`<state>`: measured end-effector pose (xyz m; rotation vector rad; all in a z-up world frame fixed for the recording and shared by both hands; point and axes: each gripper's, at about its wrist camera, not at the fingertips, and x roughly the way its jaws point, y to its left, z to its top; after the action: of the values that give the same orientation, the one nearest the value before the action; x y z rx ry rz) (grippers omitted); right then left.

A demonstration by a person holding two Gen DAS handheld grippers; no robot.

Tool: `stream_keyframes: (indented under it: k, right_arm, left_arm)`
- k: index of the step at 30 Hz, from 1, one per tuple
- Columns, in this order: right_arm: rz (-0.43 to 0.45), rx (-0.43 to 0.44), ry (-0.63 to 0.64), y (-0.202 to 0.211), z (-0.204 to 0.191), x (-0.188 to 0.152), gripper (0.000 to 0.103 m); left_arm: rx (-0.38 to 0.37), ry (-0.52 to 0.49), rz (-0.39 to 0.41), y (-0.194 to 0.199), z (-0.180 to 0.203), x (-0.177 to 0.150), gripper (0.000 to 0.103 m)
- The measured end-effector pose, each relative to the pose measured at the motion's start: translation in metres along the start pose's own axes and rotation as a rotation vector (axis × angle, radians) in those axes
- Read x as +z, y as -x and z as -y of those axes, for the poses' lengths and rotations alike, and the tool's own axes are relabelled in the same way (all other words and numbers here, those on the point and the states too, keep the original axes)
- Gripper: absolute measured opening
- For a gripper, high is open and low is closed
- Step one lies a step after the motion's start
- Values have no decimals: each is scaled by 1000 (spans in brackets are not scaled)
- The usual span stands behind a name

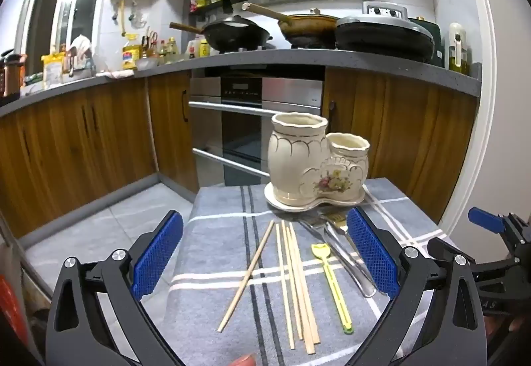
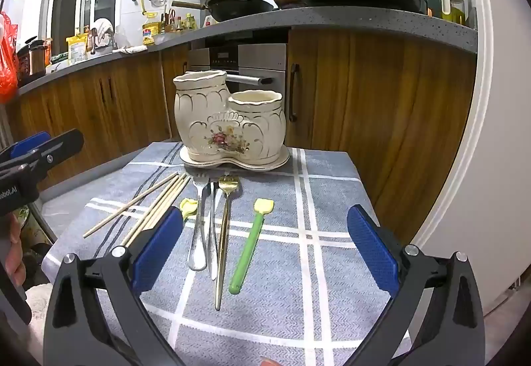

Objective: Organize utensils

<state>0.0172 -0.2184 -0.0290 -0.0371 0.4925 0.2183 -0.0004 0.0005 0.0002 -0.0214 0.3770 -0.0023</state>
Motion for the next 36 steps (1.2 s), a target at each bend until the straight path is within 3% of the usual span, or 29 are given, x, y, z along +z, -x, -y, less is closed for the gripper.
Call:
stream_keyframes:
  k: [36]
  right_arm:
    - [8, 19, -17, -2, 3, -1, 98]
  left_arm:
    - [-13, -1, -18, -6, 6, 0, 98]
